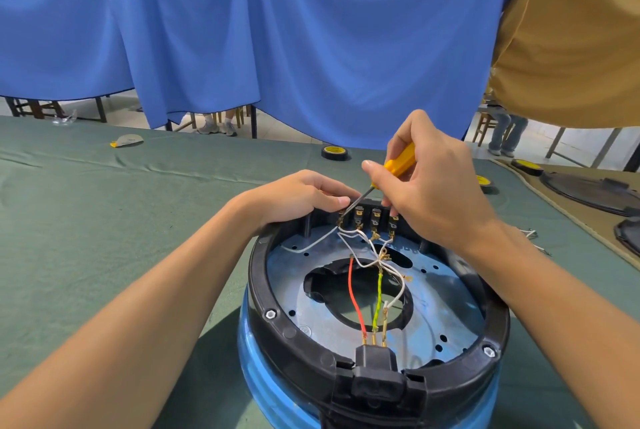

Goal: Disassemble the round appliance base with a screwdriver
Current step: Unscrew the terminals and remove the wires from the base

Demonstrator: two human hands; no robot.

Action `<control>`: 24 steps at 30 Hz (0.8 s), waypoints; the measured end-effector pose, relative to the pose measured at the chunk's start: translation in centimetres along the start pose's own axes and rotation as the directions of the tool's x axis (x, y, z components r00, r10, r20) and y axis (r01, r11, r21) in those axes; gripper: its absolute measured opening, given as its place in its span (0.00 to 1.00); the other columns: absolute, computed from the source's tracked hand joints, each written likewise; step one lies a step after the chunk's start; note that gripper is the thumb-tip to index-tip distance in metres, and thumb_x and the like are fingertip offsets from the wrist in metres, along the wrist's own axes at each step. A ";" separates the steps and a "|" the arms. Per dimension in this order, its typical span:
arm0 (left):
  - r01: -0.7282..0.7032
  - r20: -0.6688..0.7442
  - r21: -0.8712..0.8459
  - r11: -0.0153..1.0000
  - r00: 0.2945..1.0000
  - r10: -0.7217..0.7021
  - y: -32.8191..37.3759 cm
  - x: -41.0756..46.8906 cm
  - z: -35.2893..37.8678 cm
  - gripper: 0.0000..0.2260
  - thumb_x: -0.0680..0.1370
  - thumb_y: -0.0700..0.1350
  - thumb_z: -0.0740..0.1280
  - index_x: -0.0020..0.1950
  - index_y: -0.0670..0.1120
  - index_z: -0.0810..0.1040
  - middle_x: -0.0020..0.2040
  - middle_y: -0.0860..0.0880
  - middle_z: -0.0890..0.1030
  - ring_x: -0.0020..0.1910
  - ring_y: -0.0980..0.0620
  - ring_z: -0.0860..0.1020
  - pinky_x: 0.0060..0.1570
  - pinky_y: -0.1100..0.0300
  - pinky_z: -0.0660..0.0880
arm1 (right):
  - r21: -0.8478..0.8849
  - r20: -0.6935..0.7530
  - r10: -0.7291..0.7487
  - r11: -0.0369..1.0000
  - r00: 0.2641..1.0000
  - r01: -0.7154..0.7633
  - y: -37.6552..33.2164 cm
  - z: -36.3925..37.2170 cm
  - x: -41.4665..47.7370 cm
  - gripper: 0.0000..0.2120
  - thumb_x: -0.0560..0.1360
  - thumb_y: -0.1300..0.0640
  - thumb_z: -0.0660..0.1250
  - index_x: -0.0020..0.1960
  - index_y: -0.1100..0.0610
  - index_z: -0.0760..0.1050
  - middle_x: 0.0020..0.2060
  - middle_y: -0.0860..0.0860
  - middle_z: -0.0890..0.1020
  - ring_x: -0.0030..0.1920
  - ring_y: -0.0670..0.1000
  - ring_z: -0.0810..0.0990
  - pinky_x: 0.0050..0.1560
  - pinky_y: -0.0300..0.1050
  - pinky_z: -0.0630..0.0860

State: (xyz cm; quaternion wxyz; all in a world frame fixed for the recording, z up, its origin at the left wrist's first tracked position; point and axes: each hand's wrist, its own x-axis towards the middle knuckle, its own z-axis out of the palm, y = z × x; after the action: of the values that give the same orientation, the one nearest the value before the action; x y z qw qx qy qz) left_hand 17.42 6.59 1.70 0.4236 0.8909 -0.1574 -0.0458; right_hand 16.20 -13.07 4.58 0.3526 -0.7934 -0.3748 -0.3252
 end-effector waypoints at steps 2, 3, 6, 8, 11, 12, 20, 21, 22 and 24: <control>0.005 0.000 -0.001 1.000 1.000 -0.005 -0.1 0.1 0.0 0.14 0.82 0.45 0.62 0.66 0.52 0.78 0.62 0.54 0.81 0.64 0.55 0.76 0.72 0.49 0.63 | -0.033 0.011 -0.065 0.997 0.998 0.066 -0.2 -0.2 -0.1 0.13 0.74 0.59 0.72 0.43 0.60 0.67 0.33 0.54 0.76 0.30 0.53 0.77 0.33 0.48 0.73; 0.009 -0.003 -0.001 1.000 1.000 -0.009 -0.2 0.1 0.0 0.14 0.82 0.45 0.62 0.66 0.53 0.78 0.62 0.54 0.80 0.64 0.55 0.75 0.72 0.49 0.63 | -0.051 0.021 -0.092 0.994 0.996 0.093 -0.3 -0.2 -0.1 0.14 0.73 0.60 0.72 0.42 0.59 0.66 0.33 0.53 0.76 0.30 0.52 0.76 0.33 0.43 0.72; 0.014 -0.010 -0.017 1.000 1.000 -0.014 -0.2 0.1 0.0 0.14 0.82 0.45 0.62 0.66 0.51 0.78 0.61 0.54 0.81 0.64 0.55 0.76 0.72 0.49 0.64 | -0.095 0.045 -0.091 0.991 0.995 0.094 -0.4 -0.1 0.2 0.15 0.72 0.60 0.73 0.41 0.56 0.65 0.32 0.49 0.74 0.32 0.48 0.72 0.34 0.36 0.67; 0.010 -0.010 -0.029 1.000 1.000 -0.010 -0.1 0.0 0.0 0.13 0.82 0.44 0.62 0.65 0.50 0.79 0.59 0.54 0.82 0.62 0.56 0.77 0.71 0.50 0.65 | -0.071 0.044 -0.013 0.997 0.999 0.016 -0.1 0.1 0.7 0.14 0.72 0.60 0.72 0.41 0.54 0.65 0.31 0.49 0.74 0.32 0.48 0.73 0.34 0.36 0.67; 0.017 -0.004 -0.032 0.999 1.000 -0.018 0.0 -0.1 0.1 0.13 0.82 0.44 0.62 0.65 0.51 0.80 0.57 0.56 0.83 0.60 0.57 0.78 0.70 0.52 0.66 | -0.024 0.068 0.161 0.987 0.985 -0.160 0.9 0.5 2.1 0.15 0.71 0.60 0.70 0.39 0.50 0.63 0.33 0.52 0.77 0.33 0.53 0.78 0.33 0.45 0.72; 0.020 -0.001 -0.032 0.999 1.000 -0.020 0.1 -0.1 0.1 0.13 0.82 0.43 0.62 0.64 0.51 0.80 0.56 0.56 0.83 0.59 0.57 0.78 0.69 0.54 0.67 | -0.019 0.082 0.219 0.976 0.972 -0.219 1.3 0.8 2.6 0.15 0.70 0.60 0.69 0.39 0.50 0.63 0.33 0.52 0.77 0.34 0.55 0.77 0.32 0.46 0.72; 0.011 0.001 -0.010 1.000 1.000 -0.011 0.0 0.0 0.0 0.14 0.82 0.43 0.61 0.65 0.52 0.79 0.59 0.56 0.82 0.61 0.58 0.77 0.71 0.54 0.65 | 0.029 0.149 0.430 0.898 0.891 -0.439 2.9 1.7 4.2 0.12 0.69 0.60 0.69 0.41 0.54 0.65 0.36 0.53 0.74 0.27 0.52 0.74 0.23 0.39 0.68; 0.008 0.006 -0.009 1.000 1.000 -0.008 0.0 0.0 0.1 0.14 0.82 0.43 0.61 0.65 0.52 0.79 0.59 0.56 0.82 0.61 0.58 0.77 0.70 0.53 0.65 | 0.029 0.119 0.399 0.914 0.909 -0.404 2.7 1.5 3.7 0.11 0.69 0.61 0.69 0.42 0.55 0.65 0.35 0.53 0.75 0.24 0.49 0.75 0.20 0.37 0.68; 0.007 0.008 -0.010 1.000 1.000 -0.007 0.0 0.1 0.1 0.14 0.82 0.43 0.61 0.65 0.52 0.79 0.59 0.56 0.82 0.61 0.58 0.77 0.70 0.54 0.66 | 0.027 0.089 0.355 0.933 0.931 -0.358 2.4 1.3 3.2 0.11 0.70 0.61 0.69 0.42 0.55 0.65 0.34 0.54 0.76 0.21 0.47 0.76 0.20 0.35 0.68; 0.005 0.005 -0.020 1.000 1.000 -0.005 -0.1 0.1 0.0 0.14 0.82 0.43 0.61 0.64 0.53 0.80 0.57 0.57 0.83 0.59 0.59 0.78 0.68 0.55 0.67 | 0.036 0.046 0.262 0.964 0.964 -0.264 1.8 0.9 2.0 0.11 0.71 0.62 0.68 0.43 0.55 0.66 0.32 0.54 0.77 0.22 0.47 0.78 0.21 0.37 0.71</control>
State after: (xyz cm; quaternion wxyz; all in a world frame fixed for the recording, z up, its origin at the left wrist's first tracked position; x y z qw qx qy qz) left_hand 17.53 6.62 1.57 0.4318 0.8870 -0.1556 -0.0508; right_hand 18.96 -12.50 5.14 0.4013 -0.8351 -0.2801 -0.2514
